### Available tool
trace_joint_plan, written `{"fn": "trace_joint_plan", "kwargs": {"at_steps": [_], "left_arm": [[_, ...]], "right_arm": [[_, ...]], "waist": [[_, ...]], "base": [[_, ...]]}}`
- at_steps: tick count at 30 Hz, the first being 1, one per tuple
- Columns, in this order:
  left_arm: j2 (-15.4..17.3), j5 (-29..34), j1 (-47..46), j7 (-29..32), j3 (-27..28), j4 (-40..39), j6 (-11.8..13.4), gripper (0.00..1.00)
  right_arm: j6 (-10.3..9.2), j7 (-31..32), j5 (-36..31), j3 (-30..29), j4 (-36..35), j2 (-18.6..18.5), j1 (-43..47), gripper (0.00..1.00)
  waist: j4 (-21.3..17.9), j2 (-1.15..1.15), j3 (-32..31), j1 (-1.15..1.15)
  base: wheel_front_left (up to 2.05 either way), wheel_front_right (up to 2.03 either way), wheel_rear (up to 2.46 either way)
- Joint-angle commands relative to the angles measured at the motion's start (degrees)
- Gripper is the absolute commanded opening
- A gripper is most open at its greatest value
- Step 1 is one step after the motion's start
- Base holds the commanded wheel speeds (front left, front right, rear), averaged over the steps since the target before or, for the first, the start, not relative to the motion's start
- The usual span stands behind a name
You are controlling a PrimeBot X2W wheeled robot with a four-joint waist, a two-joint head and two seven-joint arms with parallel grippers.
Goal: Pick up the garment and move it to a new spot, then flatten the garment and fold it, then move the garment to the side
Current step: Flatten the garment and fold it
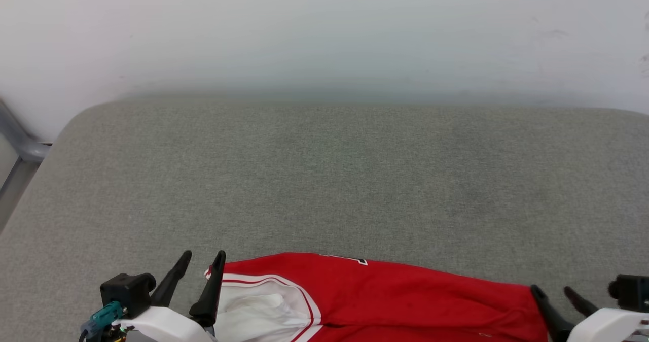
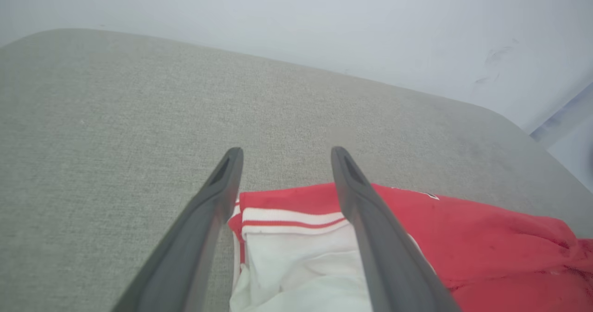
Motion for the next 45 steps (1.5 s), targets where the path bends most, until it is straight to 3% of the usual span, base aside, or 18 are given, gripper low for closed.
{"fn": "trace_joint_plan", "kwargs": {"at_steps": [1, 6, 11, 21, 31, 32, 33, 34, 45], "left_arm": [[-0.2, 1.0, -0.8, -1.2, 0.3, -0.3, 0.5, 1.00], [-2.2, 7.9, -1.2, -5.4, 2.1, -2.2, 4.1, 1.00], [-4.1, 12.6, -0.7, -5.8, 4.0, -5.4, 5.0, 1.00], [-7.0, 17.8, 0.9, -5.7, 6.4, -6.7, 2.8, 1.00], [-8.4, 20.8, -1.0, -5.7, 7.0, -4.4, 1.5, 1.00], [-8.5, 21.1, -1.2, -5.7, 7.1, -4.2, 1.5, 1.00], [-8.6, 21.2, -1.3, -5.7, 7.1, -3.9, 1.4, 1.00], [-8.7, 21.4, -1.2, -5.7, 7.2, -3.6, 1.3, 1.00], [-8.7, 22.0, 0.4, -5.7, 7.6, -1.8, 1.0, 1.00]], "right_arm": [[-0.03, 0.7, -0.3, -0.5, -0.4, -0.9, -0.2, 1.00], [-0.03, 9.2, -1.3, -3.7, -1.6, -3.4, -0.7, 1.00], [-0.03, 14.1, -1.0, -4.6, -1.3, -3.1, 0.8, 1.00], [-0.03, 15.9, 0.7, -3.4, 3.7, -0.3, -0.2, 1.00], [-0.02, 19.1, 3.4, 0.9, 11.4, 0.1, -2.0, 1.00], [-0.02, 19.2, 3.5, 1.2, 11.7, 0.0, -2.3, 0.39], [-0.02, 19.5, 4.0, 1.4, 12.0, 0.1, -2.7, 0.07], [-0.01, 19.7, 4.2, 1.6, 12.3, 0.1, -3.0, 0.00], [-0.03, 19.5, 5.5, 1.0, 10.5, -2.9, -6.0, 0.00]], "waist": [[-0.1, 0.00, -0.1, 0.01], [0.2, 0.00, -0.6, 0.01], [1.3, 0.00, -0.3, 0.01], [3.6, 0.00, 2.5, 0.01], [4.1, 0.00, 5.5, 0.01], [4.1, 0.00, 5.5, 0.01], [4.1, 0.00, 5.5, 0.01], [4.0, 0.00, 5.4, 0.01], [3.3, 0.00, 2.3, 0.01]], "base": [[0.00, 0.00, 0.00], [0.00, 0.00, 0.00], [0.00, 0.00, 0.00], [0.00, 0.00, 0.00], [0.00, 0.00, 0.00], [0.00, 0.00, 0.00], [0.00, 0.00, 0.00], [0.00, 0.00, 0.00], [0.00, 0.00, 0.00]]}}
